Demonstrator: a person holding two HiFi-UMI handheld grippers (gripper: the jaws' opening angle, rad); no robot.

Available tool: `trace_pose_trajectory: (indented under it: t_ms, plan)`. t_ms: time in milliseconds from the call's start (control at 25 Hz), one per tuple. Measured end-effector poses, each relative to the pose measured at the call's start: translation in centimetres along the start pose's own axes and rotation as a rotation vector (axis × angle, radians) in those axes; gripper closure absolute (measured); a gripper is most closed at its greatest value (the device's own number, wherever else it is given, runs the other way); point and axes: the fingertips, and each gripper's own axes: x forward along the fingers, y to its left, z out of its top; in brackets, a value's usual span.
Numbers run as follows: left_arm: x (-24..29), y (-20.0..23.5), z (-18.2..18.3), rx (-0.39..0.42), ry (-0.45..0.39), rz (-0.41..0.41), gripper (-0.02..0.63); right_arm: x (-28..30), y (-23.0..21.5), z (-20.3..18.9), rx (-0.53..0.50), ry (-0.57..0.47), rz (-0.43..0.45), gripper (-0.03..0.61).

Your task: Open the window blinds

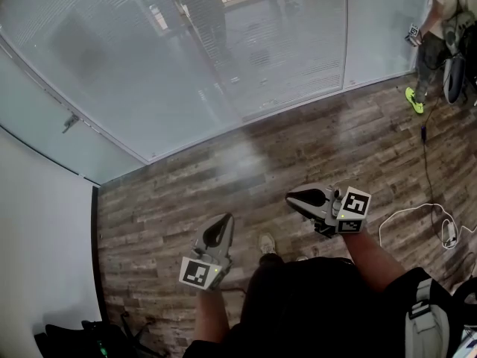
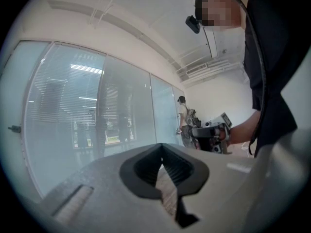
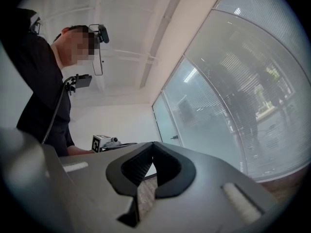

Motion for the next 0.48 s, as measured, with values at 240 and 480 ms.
trace_pose_trajectory:
  t_ms: [240, 480]
  plan:
    - [1.5, 0.5, -0.2, -0.001, 0.005, -0.037, 0.609, 0.4, -1.3, 0.3, 0.003, -0.001, -0.020, 0.572]
    - [2.7, 2.1, -1.1, -0.012, 0.019, -0.069, 0.609, 2.2, -2.9, -0.6, 0.006, 0.015, -0.026, 0.572]
